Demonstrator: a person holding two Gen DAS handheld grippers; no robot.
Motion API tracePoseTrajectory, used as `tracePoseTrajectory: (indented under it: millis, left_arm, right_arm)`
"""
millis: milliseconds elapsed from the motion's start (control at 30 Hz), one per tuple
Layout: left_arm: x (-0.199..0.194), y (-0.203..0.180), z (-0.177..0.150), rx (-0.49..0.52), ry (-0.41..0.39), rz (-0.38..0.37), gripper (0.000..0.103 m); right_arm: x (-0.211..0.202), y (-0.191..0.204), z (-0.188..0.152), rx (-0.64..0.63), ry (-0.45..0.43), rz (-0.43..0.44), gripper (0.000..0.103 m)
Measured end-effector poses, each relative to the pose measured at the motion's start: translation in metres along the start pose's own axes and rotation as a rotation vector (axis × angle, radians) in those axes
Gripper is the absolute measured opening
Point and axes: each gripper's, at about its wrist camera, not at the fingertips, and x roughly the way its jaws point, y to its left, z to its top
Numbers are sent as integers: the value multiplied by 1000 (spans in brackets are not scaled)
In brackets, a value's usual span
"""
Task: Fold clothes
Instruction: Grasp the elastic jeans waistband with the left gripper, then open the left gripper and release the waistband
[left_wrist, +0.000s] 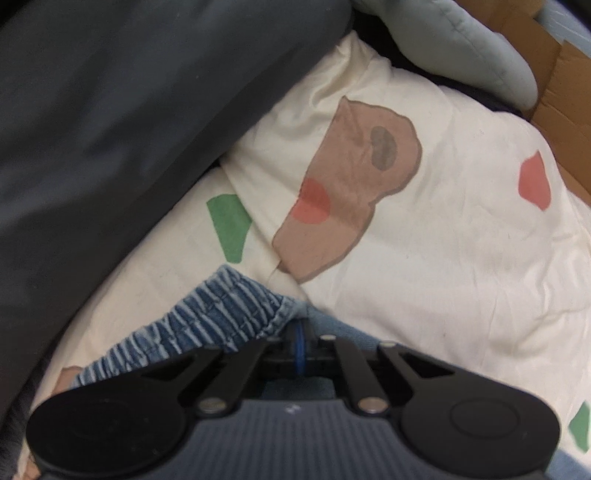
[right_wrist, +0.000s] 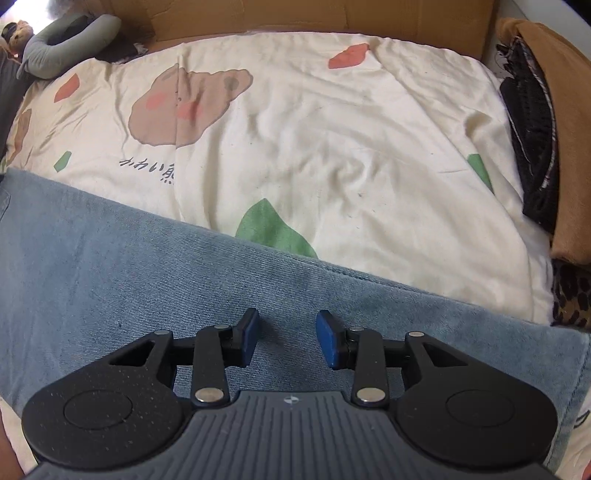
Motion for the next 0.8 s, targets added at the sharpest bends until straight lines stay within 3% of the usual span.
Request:
tracePoseTrajectory:
  millis: [267, 433, 800]
  left_arm:
    - [-43, -15, -14, 5, -37, -53, 6]
    - [-63, -42, -32, 73, -45, -114, 25]
    - [-28, -63, -36, 118, -40, -87, 47]
  right_arm:
    - [-5, -3, 1, 19, -9, 13, 41]
    - [-5, -4, -1, 30, -16, 21, 41]
    - [-4, -4, -1, 20, -15, 20, 41]
